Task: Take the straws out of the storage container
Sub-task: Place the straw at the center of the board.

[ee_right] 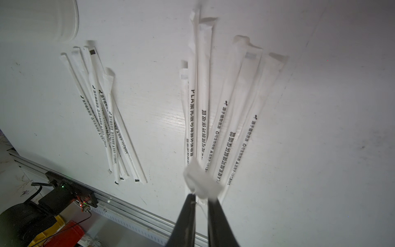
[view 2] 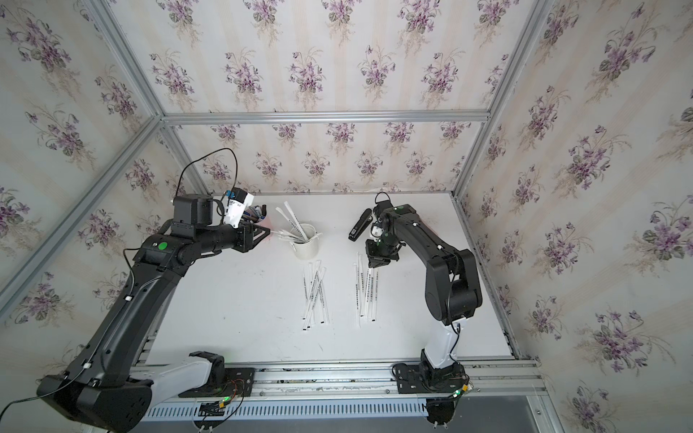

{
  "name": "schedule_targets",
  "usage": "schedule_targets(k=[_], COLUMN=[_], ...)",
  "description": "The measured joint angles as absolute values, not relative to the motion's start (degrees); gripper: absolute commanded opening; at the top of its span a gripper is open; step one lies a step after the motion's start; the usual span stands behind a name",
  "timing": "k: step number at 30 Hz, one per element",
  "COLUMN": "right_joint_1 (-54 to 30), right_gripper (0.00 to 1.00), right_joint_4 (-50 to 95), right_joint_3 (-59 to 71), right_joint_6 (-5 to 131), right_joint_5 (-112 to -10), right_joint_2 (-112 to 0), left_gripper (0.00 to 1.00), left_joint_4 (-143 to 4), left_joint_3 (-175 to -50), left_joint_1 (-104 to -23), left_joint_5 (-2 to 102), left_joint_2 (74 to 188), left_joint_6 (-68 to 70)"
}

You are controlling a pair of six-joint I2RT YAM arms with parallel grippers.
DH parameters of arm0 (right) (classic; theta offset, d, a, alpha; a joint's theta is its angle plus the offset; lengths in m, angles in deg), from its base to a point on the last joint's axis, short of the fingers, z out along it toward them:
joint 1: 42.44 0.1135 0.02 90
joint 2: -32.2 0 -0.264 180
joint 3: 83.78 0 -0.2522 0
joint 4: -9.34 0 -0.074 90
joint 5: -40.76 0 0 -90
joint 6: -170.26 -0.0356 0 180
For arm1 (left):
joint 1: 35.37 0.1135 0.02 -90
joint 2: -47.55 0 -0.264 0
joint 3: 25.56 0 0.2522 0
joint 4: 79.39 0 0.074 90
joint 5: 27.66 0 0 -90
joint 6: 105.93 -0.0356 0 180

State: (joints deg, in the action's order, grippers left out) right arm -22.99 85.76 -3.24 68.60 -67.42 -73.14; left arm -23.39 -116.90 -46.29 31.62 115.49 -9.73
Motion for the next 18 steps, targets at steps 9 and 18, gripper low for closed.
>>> schedule_targets(k=[9,18], right_joint_1=[-23.0,-21.7], right_gripper=[0.19,0.12], right_joint_4=[84.4,64.2], right_joint_3=[-3.0,10.5], right_joint_6=[68.0,62.5], right_joint_5=[-66.4,-68.8], right_joint_2=[-70.4,-52.4], left_gripper=[0.33,0.33], left_joint_4=[-23.4,-24.2], left_joint_3=[-116.9,-115.9], left_joint_1=[-46.3,-53.4], left_joint_5=[32.0,37.7], left_joint_2=[115.4,115.5], left_joint_6=[-9.8,-12.0])
